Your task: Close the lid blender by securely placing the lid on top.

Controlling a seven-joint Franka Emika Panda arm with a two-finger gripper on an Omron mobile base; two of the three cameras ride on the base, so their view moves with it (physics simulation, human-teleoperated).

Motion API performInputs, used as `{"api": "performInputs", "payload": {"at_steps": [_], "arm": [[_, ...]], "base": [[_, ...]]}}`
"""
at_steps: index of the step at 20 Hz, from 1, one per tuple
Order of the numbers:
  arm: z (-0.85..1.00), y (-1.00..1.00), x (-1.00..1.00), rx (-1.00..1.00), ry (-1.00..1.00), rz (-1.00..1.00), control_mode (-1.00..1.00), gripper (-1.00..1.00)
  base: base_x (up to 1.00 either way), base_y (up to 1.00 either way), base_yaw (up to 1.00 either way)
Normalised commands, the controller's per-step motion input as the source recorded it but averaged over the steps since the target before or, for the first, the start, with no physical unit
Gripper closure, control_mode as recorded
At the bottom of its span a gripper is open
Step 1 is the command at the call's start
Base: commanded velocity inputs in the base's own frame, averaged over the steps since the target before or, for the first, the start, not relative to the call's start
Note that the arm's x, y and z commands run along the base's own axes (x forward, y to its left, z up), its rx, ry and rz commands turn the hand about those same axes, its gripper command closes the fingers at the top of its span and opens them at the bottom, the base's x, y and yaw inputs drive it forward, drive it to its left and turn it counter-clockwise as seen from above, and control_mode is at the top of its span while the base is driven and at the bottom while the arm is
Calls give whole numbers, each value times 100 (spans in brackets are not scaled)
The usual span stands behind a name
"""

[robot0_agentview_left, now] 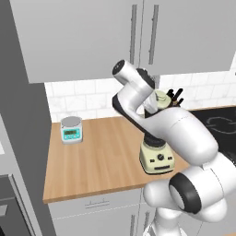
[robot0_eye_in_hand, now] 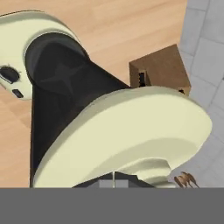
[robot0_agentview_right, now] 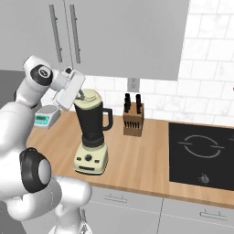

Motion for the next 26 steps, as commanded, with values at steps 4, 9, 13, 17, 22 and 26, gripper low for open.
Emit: {"api": "performInputs", "payload": {"at_steps": [4, 9, 13, 17, 22, 26], "arm": [[-29, -16, -4, 0, 20, 0, -100, 100], [9, 0, 0, -2, 40, 0, -100, 100], [-6, -17, -4, 0, 24, 0, -100, 100], [-90, -99, -84, 18, -4, 0, -100, 100], [-35, -100, -100, 54, -15, -1, -100, 100], [10, -100, -99, 59, -25, 0, -100, 100]], "base": [[0, 0, 0], [0, 0, 0], [0, 0, 0], [0, 0, 0], [0, 0, 0], [0, 0, 0]]}}
